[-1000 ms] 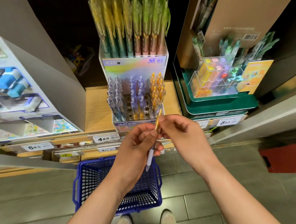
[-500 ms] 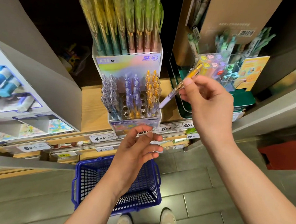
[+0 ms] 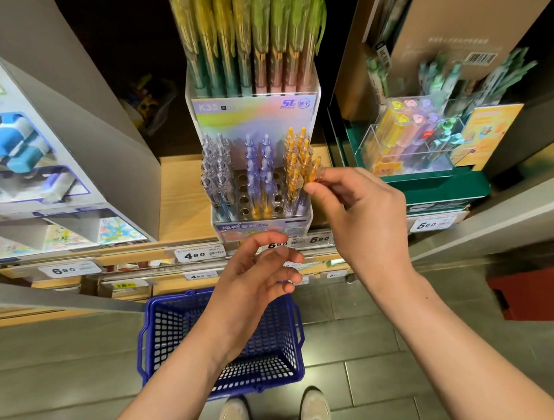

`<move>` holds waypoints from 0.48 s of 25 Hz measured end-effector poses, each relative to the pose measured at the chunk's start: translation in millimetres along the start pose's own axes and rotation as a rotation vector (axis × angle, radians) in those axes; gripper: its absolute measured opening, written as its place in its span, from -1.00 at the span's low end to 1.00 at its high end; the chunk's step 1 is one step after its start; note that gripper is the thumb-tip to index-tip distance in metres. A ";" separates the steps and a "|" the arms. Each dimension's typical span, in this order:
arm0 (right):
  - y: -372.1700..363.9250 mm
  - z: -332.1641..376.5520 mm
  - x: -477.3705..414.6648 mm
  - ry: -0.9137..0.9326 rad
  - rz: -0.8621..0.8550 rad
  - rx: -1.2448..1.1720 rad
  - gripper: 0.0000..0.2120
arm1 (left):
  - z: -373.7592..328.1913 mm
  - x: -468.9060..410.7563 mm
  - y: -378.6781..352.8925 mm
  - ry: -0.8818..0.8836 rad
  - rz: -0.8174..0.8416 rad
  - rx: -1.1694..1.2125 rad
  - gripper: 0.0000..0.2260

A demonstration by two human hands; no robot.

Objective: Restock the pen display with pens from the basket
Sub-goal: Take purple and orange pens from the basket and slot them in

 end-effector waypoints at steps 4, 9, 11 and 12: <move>-5.9 -8.8 9.4 0.012 0.057 0.046 -0.89 | -0.5 0.3 2.1 -0.002 0.003 -0.012 -0.76; -10.3 -14.1 11.7 -0.059 0.082 0.027 -0.90 | -2.5 1.2 4.5 0.000 -0.004 -0.012 -0.76; -11.7 -17.4 15.1 -0.190 0.130 -0.032 -0.86 | -3.4 2.3 5.6 -0.013 -0.009 -0.025 -0.78; -12.2 -19.9 19.0 -0.308 0.159 -0.112 -0.83 | -5.2 2.7 5.8 -0.024 -0.020 -0.031 -0.79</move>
Point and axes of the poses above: each hand's wrist, its own x-axis away from the middle knuckle, its own y-axis out of the back of the hand, z = x × y, the point moved 4 cm from there along -x, towards the middle knuckle
